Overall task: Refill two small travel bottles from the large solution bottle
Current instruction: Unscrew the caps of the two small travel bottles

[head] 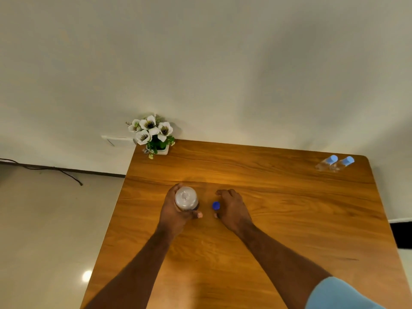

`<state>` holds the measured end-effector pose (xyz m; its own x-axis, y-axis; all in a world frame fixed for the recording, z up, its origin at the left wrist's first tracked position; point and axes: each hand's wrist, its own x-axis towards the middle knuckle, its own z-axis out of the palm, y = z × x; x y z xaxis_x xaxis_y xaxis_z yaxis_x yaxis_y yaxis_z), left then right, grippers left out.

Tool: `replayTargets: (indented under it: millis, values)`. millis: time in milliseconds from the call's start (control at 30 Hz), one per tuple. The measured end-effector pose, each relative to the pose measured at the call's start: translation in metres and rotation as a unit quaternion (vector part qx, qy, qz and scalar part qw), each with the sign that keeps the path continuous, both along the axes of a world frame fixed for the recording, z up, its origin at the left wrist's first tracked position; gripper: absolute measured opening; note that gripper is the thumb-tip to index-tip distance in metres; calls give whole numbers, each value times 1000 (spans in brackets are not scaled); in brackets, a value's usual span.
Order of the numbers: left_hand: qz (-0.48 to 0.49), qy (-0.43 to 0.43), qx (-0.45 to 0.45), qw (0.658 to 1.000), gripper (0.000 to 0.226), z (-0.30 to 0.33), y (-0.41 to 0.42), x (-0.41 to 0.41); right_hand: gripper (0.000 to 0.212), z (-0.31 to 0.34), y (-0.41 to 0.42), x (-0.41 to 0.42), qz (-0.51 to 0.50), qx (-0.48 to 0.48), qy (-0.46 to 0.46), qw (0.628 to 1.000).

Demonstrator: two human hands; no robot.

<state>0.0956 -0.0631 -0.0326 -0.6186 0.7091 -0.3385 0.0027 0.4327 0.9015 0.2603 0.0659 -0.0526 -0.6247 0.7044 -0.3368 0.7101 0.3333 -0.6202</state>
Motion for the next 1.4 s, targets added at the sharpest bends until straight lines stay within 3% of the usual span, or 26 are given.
replayTargets:
  millis: [133, 333, 567, 700, 1033, 1400]
  values:
    - [-21, 29, 12, 999, 125, 25, -7, -1, 82, 21, 2, 23, -11, 31, 4, 999]
    - [-53, 125, 58, 989, 124, 77, -11, 3, 83, 67, 1, 67, -53, 86, 38, 994]
    - [-100, 236, 121, 959, 102, 137, 29, 41, 76, 117, 6, 139, -153, 111, 63, 980]
    - [-138, 245, 161, 946, 84, 148, 74, 84, 68, 127, 29, 183, -227, 116, 75, 964]
    - [-209, 191, 86, 955, 72, 80, 222, 205, 47, 81, 143, 277, -356, 67, 77, 929]
    - [-236, 135, -29, 962, 77, -20, 346, 273, 64, 9, 268, 288, -320, 15, 63, 945]
